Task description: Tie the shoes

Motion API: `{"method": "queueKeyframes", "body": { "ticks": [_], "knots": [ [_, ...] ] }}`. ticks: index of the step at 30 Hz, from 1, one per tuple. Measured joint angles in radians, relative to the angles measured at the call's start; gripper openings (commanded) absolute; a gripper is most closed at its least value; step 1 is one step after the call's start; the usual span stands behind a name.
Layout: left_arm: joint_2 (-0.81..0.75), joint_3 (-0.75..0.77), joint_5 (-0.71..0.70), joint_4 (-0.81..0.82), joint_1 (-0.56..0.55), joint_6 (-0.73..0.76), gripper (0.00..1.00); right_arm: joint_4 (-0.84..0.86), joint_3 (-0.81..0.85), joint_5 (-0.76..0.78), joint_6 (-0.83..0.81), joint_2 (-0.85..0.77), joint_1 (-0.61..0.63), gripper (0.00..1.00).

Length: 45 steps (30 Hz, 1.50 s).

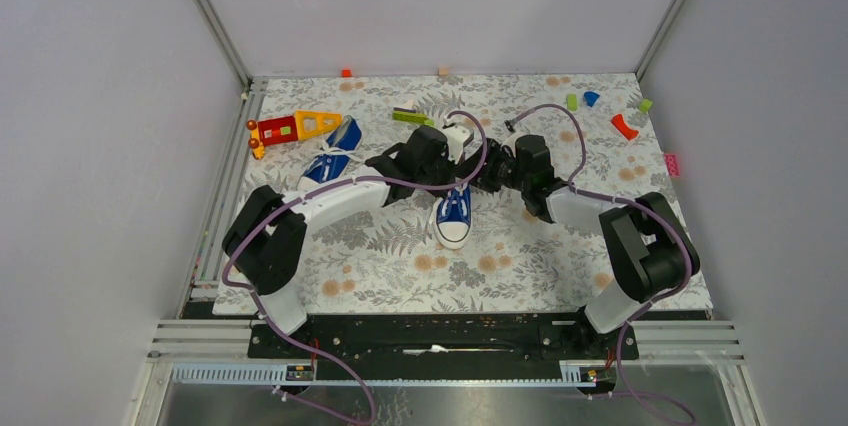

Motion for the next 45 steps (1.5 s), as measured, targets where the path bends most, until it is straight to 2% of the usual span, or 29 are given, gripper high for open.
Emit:
{"method": "queueKeyframes", "body": {
  "ticks": [18,22,26,27,29,30,31,34,39,45],
  "knots": [
    [0.011,0.029,0.023,-0.049,0.000,-0.025,0.00,-0.100,0.036,0.102,-0.032,-0.030,0.045,0.47],
    [0.014,0.030,0.023,-0.048,0.000,-0.037,0.00,-0.102,0.036,0.102,-0.037,-0.030,0.045,0.42],
    [0.018,0.039,0.023,-0.054,0.000,-0.052,0.00,-0.101,0.036,0.107,-0.039,-0.030,0.046,0.48],
    [0.020,0.043,0.022,-0.055,0.001,-0.058,0.00,-0.101,0.036,0.113,-0.040,-0.030,0.046,0.46],
    [0.026,0.051,0.023,-0.064,0.003,-0.068,0.00,-0.101,0.036,0.120,-0.039,-0.030,0.045,0.26],
    [0.029,0.055,0.023,-0.065,0.003,-0.074,0.00,-0.098,0.036,0.119,-0.042,-0.030,0.045,0.21],
    [0.033,0.060,0.023,-0.064,0.003,-0.079,0.00,-0.097,0.036,0.116,-0.042,-0.030,0.046,0.22],
    [0.043,0.069,0.023,-0.065,0.003,-0.099,0.00,-0.097,0.036,0.119,-0.039,-0.030,0.048,0.34],
    [0.051,0.073,0.023,-0.079,0.006,-0.137,0.00,-0.095,0.036,0.129,-0.039,-0.022,0.047,0.42],
    [0.063,0.073,0.023,-0.083,0.012,-0.171,0.00,-0.095,0.036,0.135,-0.039,-0.016,0.047,0.42]
  ]
}}
